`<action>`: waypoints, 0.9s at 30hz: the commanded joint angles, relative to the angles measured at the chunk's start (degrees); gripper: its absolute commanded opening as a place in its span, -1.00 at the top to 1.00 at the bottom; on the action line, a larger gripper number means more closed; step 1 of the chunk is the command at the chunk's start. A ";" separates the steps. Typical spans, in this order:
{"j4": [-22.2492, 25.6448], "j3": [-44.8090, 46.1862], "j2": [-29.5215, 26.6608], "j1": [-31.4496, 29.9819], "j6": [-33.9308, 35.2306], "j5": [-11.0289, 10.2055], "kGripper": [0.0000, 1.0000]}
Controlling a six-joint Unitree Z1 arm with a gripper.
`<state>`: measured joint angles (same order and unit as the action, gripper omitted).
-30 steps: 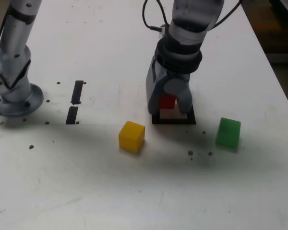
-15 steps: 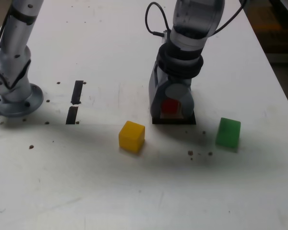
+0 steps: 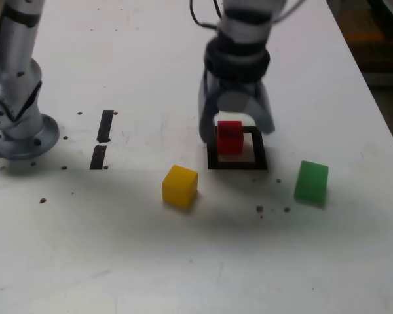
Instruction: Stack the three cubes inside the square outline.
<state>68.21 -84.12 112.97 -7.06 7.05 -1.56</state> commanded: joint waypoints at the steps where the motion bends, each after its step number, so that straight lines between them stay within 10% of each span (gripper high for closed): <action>1: 2.14 0.01 -3.08 -0.69 0.14 -0.11 -0.99; 10: 11.56 1.60 -14.28 -9.87 -2.93 -2.20 -0.99; 27: -0.49 10.50 -3.69 -18.78 -4.62 2.32 -0.68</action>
<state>68.26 -73.88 108.68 -25.60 2.48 0.49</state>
